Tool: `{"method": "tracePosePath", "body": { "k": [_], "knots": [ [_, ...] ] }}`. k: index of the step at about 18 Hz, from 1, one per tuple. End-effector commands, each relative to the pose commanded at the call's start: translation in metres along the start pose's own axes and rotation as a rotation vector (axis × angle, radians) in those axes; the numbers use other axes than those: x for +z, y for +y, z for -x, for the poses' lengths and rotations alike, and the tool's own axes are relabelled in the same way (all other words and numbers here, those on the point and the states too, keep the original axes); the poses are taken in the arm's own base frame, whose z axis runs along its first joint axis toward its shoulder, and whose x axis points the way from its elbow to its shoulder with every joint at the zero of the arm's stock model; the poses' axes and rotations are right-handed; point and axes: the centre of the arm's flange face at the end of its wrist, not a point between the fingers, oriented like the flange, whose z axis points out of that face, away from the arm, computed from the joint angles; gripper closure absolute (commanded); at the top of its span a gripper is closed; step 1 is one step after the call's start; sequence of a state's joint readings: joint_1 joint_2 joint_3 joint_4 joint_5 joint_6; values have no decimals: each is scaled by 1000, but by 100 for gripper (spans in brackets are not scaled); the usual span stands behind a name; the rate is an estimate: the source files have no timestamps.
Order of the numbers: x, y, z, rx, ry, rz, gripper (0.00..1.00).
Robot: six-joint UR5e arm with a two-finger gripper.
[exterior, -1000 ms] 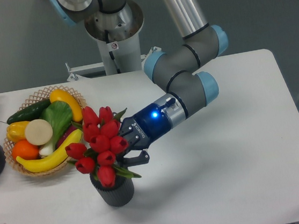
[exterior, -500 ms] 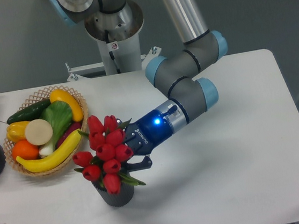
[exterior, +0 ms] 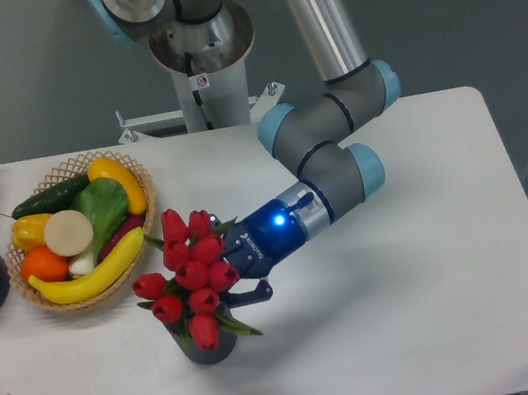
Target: Insert the flowers into the vase
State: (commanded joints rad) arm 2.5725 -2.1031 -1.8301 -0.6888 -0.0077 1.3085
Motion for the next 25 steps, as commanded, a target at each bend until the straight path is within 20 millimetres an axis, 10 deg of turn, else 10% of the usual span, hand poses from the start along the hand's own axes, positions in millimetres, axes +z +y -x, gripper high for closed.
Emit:
{"method": "tracePosePath", "body": {
  "k": [7, 14, 25],
  "knots": [
    [-2, 0, 0, 3, -10, 25, 2],
    [-7, 1, 2, 16, -40, 104, 0],
    [-79, -87, -18, 183, -249, 312, 0]
  ]
}}
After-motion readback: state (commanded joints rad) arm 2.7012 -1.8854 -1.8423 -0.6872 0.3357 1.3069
